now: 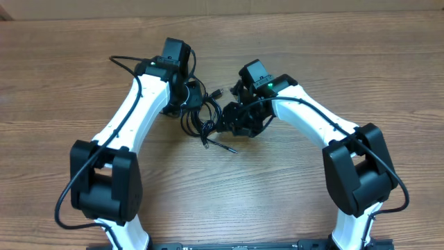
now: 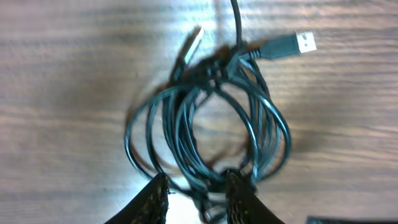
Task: Untangle cables
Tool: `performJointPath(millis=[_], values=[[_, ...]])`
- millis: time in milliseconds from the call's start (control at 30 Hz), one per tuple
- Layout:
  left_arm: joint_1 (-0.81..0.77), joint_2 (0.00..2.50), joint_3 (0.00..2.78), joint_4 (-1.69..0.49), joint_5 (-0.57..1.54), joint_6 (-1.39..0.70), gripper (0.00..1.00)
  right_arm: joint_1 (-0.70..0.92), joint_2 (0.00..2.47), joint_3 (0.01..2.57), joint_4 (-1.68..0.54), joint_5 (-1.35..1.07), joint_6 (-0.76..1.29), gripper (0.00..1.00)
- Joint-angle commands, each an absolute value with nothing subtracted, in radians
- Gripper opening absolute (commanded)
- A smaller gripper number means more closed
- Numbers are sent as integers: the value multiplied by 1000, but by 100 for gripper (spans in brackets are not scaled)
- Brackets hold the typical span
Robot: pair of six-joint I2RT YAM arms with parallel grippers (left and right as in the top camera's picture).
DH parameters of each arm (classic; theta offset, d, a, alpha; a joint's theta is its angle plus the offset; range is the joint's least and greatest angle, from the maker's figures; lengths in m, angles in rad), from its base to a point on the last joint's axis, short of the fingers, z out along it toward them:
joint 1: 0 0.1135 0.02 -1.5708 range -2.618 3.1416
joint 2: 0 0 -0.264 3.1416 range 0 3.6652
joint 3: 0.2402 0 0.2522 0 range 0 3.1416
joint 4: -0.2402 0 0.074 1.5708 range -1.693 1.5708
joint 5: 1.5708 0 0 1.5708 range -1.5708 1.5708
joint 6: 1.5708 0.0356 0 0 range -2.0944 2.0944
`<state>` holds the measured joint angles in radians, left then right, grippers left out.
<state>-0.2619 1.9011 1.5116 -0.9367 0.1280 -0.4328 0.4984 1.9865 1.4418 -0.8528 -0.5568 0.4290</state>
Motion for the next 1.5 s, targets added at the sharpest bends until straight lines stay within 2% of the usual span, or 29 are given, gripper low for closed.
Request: performJointPath(millis=[0, 67, 167, 233, 300, 367, 567, 733, 933, 1033, 1167, 1467], values=[[-268, 1946, 1514, -883, 64, -231, 31, 517, 1958, 1465, -815, -550, 581, 54], [-268, 1981, 1514, -845, 77, -124, 31, 524, 1958, 1465, -788, -550, 635, 53], [-268, 2040, 1514, -822, 133, -71, 29, 531, 1958, 1465, -752, -508, 682, 52], [-269, 2091, 1514, -813, 187, -27, 23, 537, 1958, 1465, -739, -459, 739, 49], [-269, 2132, 1514, -812, 213, -13, 11, 542, 1958, 1465, -733, -434, 793, 48], [-269, 2162, 1514, -816, 231, -12, 5, 551, 1958, 1465, -728, -406, 847, 43], [-268, 2177, 1514, -841, 334, 123, 4, 587, 1958, 1465, -678, -336, 895, 32], [-269, 2177, 1514, -844, 361, 134, 4, 604, 1958, 1465, -669, -286, 987, 34], [-269, 2177, 1514, -845, 378, 134, 4, 612, 1959, 1465, -668, -193, 1115, 42], [-269, 2177, 1514, -845, 399, 134, 4, 612, 1965, 1465, -662, -156, 1157, 42], [-269, 2177, 1514, -845, 401, 134, 4, 612, 1993, 1465, -655, -167, 1182, 34], [-269, 2177, 1514, -844, 401, 134, 4, 612, 2007, 1465, -688, -208, 1182, 34]])
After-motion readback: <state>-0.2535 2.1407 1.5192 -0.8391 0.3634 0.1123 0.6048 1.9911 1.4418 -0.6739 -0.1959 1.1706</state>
